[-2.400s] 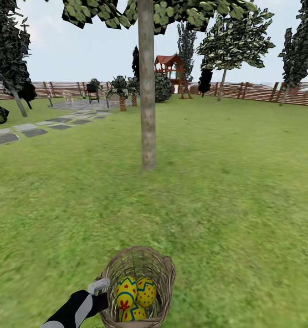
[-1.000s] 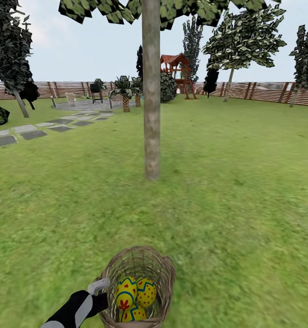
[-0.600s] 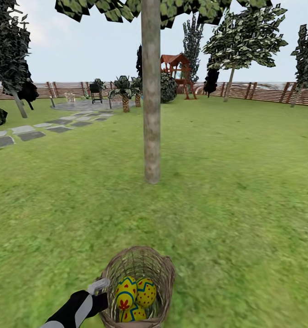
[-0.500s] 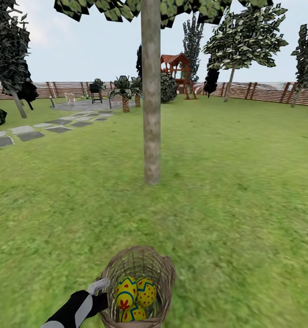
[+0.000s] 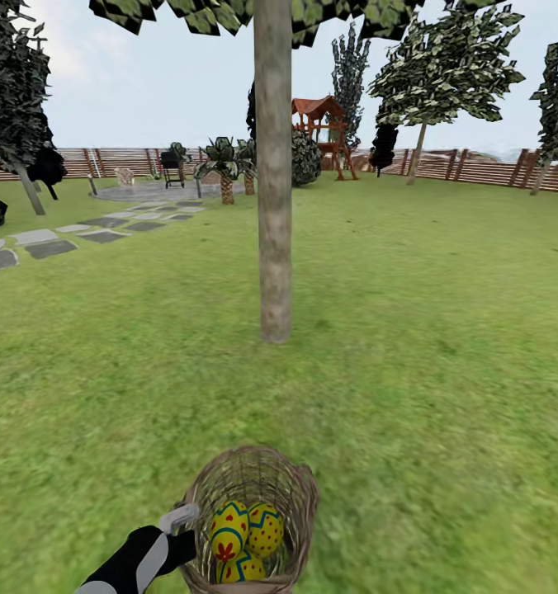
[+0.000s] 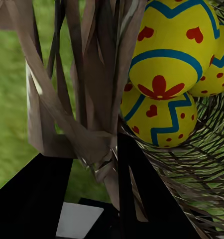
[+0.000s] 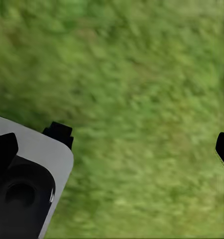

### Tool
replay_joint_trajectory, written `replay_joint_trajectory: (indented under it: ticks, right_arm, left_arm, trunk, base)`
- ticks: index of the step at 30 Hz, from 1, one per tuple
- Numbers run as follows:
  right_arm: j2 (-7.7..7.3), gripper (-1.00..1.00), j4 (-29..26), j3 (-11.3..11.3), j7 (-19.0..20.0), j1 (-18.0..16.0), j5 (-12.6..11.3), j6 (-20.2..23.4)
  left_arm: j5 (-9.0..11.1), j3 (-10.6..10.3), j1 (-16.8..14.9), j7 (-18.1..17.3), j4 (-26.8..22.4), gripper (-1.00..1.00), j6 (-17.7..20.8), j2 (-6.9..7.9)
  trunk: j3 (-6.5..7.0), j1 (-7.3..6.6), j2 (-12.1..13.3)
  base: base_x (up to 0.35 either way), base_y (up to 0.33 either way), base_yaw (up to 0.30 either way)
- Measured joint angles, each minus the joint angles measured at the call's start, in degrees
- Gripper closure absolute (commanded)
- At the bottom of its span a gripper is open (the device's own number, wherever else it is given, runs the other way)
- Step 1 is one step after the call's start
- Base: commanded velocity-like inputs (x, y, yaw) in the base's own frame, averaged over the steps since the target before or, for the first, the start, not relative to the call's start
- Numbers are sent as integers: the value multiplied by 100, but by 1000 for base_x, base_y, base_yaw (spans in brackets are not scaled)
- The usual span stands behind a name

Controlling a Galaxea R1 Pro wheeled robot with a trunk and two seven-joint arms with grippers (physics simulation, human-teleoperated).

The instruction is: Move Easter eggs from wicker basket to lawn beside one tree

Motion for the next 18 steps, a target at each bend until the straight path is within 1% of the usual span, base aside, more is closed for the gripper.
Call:
replay_joint_trajectory:
  ticks: [6, 7, 9, 11, 18]
  right_arm:
    - [0, -100, 0, 0, 0, 0, -34, 0]
    - [0, -100, 0, 0, 0, 0, -42, 0]
    - [0, -100, 0, 2, 0, 0, -45, 0]
    - [0, -100, 0, -1, 0, 0, -46, 0]
    - [0, -100, 0, 1, 0, 0, -44, 0]
  left_arm:
    - [-4, 0, 0, 2, -1, 100, 0, 4]
    - [-15, -22, 1, 4, 3, 100, 1, -12]
    - [25, -3, -1, 1, -3, 100, -2, -32]
    - [-10, -15, 1, 5, 2, 100, -6, -35]
    - [-5, -10, 0, 1, 1, 100, -7, -27]
  trunk:
    - [0, 0, 0]
    - [0, 0, 0]
    - [0, 0, 0]
    - [0, 0, 0]
    - [0, 0, 0]
  base:
    - [322, 0, 0]
    - [322, 0, 0]
    - [322, 0, 0]
    - [322, 0, 0]
    - [322, 0, 0]
